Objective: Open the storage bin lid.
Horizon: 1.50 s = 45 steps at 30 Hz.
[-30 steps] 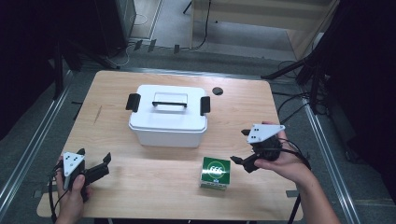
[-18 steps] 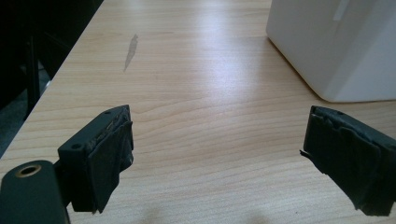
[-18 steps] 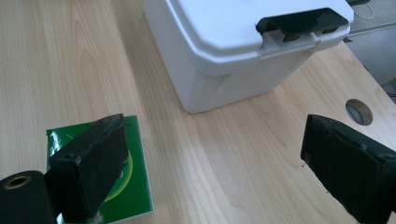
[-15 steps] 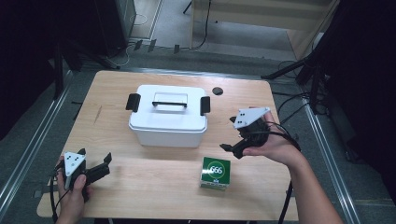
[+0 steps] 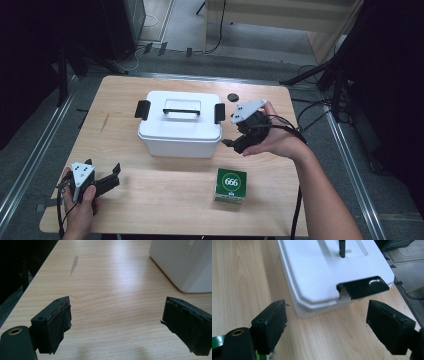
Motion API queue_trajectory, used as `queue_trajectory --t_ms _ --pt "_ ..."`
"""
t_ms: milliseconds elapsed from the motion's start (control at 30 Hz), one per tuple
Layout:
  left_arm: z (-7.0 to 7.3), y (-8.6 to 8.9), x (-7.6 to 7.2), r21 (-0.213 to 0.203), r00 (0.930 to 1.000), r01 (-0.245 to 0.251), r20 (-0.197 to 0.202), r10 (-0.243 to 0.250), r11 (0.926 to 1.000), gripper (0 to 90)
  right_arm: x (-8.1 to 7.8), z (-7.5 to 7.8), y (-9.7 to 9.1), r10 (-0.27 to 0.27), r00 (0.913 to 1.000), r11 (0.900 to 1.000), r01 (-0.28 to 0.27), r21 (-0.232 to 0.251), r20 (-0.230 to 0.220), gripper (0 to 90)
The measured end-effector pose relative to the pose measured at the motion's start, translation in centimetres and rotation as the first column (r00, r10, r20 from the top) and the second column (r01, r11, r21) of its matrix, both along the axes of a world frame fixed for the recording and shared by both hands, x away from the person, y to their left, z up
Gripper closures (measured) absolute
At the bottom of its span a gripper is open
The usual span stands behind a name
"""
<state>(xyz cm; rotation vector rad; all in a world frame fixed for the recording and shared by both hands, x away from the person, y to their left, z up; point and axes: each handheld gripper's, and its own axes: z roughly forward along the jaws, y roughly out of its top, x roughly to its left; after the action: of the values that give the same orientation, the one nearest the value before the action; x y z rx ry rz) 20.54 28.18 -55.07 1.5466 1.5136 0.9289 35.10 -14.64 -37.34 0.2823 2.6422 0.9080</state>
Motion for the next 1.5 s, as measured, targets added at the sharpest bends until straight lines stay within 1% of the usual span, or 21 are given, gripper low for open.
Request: queue_trajectory --t_ms 167,300,433,500,600,700,800,900,1067,1167,1233,1300,1367,1400,1500 --pt "0.0 0.0 0.0 -0.001 1.0000 0.005 0.003 -0.005 1.0000 9.0 1.0 0.4 1.0 -0.001 0.9999 1.0000 0.001 0.003 -0.012 18.5" --pt "0.0 0.0 -0.1 0.000 0.9999 0.009 0.005 -0.009 1.0000 9.0 1.8 0.9 1.7 0.012 0.9996 0.9999 -0.012 0.001 -0.026 24.0" --pt "0.0 -0.3 -0.1 0.028 0.9997 0.024 0.011 -0.024 0.9993 9.0 2.4 1.6 2.6 0.034 0.9991 0.9994 -0.034 -0.006 -0.027 27.2" --pt "0.0 -0.3 -0.2 0.031 0.9996 0.025 0.013 -0.025 0.9992 9.0 2.7 1.9 3.0 0.038 0.9989 0.9992 -0.038 -0.009 -0.029 28.8" --pt "0.0 -0.3 -0.2 0.027 0.9995 0.028 0.011 -0.028 0.9992 9.0 3.2 2.2 3.6 0.044 0.9987 0.9987 -0.044 -0.024 -0.027 32.9" --pt "0.0 -0.3 -0.2 0.030 0.9995 0.028 0.013 -0.029 0.9991 9.0 3.9 2.3 4.2 0.052 0.9982 0.9977 -0.054 -0.040 -0.029 40.5" --pt "0.0 -0.3 -0.2 0.032 0.9994 0.029 0.017 -0.030 0.9991 9.0 4.6 2.3 4.7 0.060 0.9973 0.9959 -0.063 -0.065 -0.042 45.2" --pt "0.0 -0.4 -0.2 0.036 0.9993 0.030 0.019 -0.031 0.9989 9.0 5.2 2.6 5.3 0.066 0.9968 0.9938 -0.070 -0.087 -0.045 49.6" --pt "0.0 -0.4 -0.2 0.044 0.9991 0.037 0.020 -0.038 0.9983 9.0 5.8 2.7 6.4 0.079 0.9960 0.9868 -0.084 -0.138 -0.042 54.4" --pt "0.0 -0.4 -0.2 0.043 0.9990 0.038 0.020 -0.039 0.9983 9.0 6.1 2.9 7.1 0.087 0.9950 0.9829 -0.094 -0.158 -0.050 57.2" --pt "0.0 -0.4 -0.2 0.042 0.9991 0.038 0.020 -0.038 0.9984 9.0 6.3 3.0 7.6 0.079 0.9953 0.9798 -0.088 -0.180 -0.056 56.7" --pt "0.0 -0.4 -0.2 0.042 0.9990 0.040 0.019 -0.040 0.9983 9.0 6.5 3.1 8.0 0.077 0.9960 0.9767 -0.085 -0.197 -0.046 56.7" --pt "0.0 -0.4 -0.2 0.041 0.9990 0.041 0.019 -0.042 0.9983 9.0 6.5 3.2 8.5 0.076 0.9963 0.9706 -0.083 -0.226 -0.041 57.2" --pt "0.0 -0.4 -0.2 0.041 0.9989 0.041 0.020 -0.042 0.9983 9.0 6.5 3.2 8.7 0.085 0.9955 0.9669 -0.093 -0.238 -0.042 58.0" --pt "0.0 -0.4 -0.2 0.041 0.9988 0.043 0.019 -0.044 0.9982 9.0 6.6 3.2 9.4 0.104 0.9925 0.9583 -0.117 -0.261 -0.063 60.0"
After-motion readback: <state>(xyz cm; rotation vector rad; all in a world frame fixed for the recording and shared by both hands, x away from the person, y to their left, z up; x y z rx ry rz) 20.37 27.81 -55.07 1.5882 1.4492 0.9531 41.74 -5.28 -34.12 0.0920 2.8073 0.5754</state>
